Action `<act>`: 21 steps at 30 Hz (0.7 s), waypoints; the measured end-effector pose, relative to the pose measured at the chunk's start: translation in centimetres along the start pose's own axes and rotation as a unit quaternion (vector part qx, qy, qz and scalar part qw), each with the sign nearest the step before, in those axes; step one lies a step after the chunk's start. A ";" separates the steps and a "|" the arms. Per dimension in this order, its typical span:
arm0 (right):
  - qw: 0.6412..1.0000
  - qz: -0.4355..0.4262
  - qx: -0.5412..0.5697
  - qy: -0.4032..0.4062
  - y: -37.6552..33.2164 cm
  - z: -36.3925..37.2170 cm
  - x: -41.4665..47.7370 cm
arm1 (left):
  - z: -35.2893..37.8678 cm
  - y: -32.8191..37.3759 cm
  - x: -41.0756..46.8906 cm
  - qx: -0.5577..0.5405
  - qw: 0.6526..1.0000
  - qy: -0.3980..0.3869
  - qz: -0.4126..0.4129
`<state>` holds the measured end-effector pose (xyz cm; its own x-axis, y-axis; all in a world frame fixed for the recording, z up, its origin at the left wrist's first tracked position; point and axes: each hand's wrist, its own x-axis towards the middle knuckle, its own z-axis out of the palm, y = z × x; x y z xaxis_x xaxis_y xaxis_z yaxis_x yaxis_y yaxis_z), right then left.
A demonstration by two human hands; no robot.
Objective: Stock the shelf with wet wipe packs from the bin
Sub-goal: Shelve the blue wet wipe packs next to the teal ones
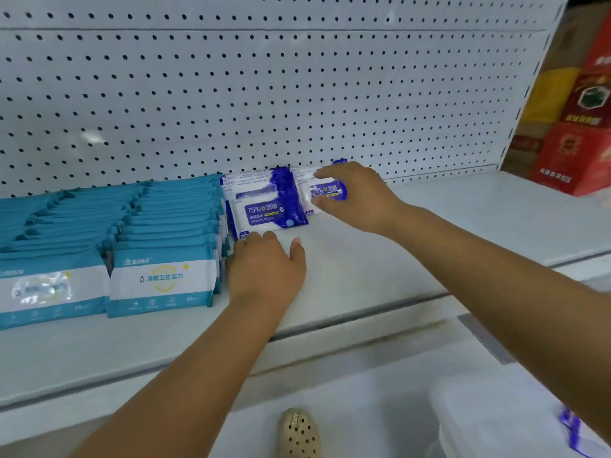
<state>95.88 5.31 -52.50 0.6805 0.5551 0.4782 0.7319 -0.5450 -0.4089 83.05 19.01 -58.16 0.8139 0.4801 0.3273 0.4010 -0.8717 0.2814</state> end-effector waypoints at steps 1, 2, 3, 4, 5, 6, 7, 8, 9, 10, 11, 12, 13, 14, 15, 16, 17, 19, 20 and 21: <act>1.000 0.002 -0.010 -0.007 0.2 -0.9 -1.4 | -0.3 0.2 -0.3 -0.001 0.999 0.025 0.037; 1.000 0.001 -0.018 -0.010 0.4 -1.8 -2.9 | -0.5 0.4 -0.7 0.000 0.995 0.046 0.083; 1.000 0.003 -0.028 -0.014 0.7 -2.7 -4.3 | -0.7 0.6 -1.1 0.006 0.990 0.063 0.125; 0.999 0.009 -0.042 -0.020 1.1 -3.4 -5.7 | -0.9 0.9 -1.4 0.013 0.985 0.076 0.156; 0.998 0.022 -0.060 -0.029 1.4 -4.2 -7.0 | -0.9 1.2 -1.8 0.017 0.981 0.081 0.177; 0.995 0.041 -0.078 -0.037 1.8 -5.0 -8.3 | -1.1 1.7 -2.3 0.012 0.979 0.072 0.190; 0.993 0.060 -0.089 -0.045 2.1 -5.7 -9.6 | -1.2 2.2 -2.9 -0.006 0.978 0.061 0.202; 0.992 0.075 -0.094 -0.049 2.5 -6.4 -10.9 | -1.3 2.7 -3.6 -0.032 0.976 0.048 0.212; 0.991 0.086 -0.095 -0.047 2.6 -7.0 -12.3 | -1.4 3.3 -4.3 -0.060 0.972 0.037 0.226; 0.990 0.096 -0.095 -0.045 2.7 -7.6 -13.8 | -1.3 4.0 -5.2 -0.081 0.966 0.033 0.242; 0.989 0.106 -0.096 -0.043 2.8 -8.2 -15.3 | -1.2 4.7 -6.1 -0.096 0.960 0.031 0.263; 0.987 0.119 -0.097 -0.040 2.9 -8.7 -16.9 | -1.0 5.4 -7.1 -0.108 0.952 0.031 0.284; 0.986 0.132 -0.099 -0.036 3.0 -9.2 -18.5 | -0.8 6.1 -8.1 -0.123 0.944 0.032 0.303; 0.983 0.148 -0.101 -0.031 3.2 -9.7 -20.1 | -0.4 6.7 -9.1 -0.143 0.935 0.033 0.323; 0.980 0.169 -0.105 -0.027 3.5 -10.1 -21.8 | 0.1 7.3 -10.1 -0.166 0.924 0.034 0.344; 0.975 0.190 -0.110 -0.022 3.7 -10.5 -23.5 | 0.6 7.8 -11.2 -0.189 0.911 0.033 0.366; 0.971 0.210 -0.113 -0.015 3.9 -10.9 -25.2 | 1.2 8.3 -12.2 -0.211 0.897 0.028 0.388; 0.961 0.253 -0.113 -0.003 4.5 -11.5 -28.7 | 2.7 9.1 -14.3 -0.250 0.872 0.004 0.421; 0.954 0.280 -0.111 -0.005 4.9 -11.7 -30.6 | 3.6 9.4 -15.4 -0.259 0.864 -0.017 0.431; 0.945 0.308 -0.110 -0.012 5.4 -11.9 -32.3 | 4.6 9.6 -16.3 -0.259 0.861 -0.045 0.436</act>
<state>77.47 -23.06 -60.93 0.9778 0.1030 0.1823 0.1737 -0.8853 -0.4313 75.55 2.38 -64.96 0.7496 -0.3641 0.5528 -0.6008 -0.7248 0.3373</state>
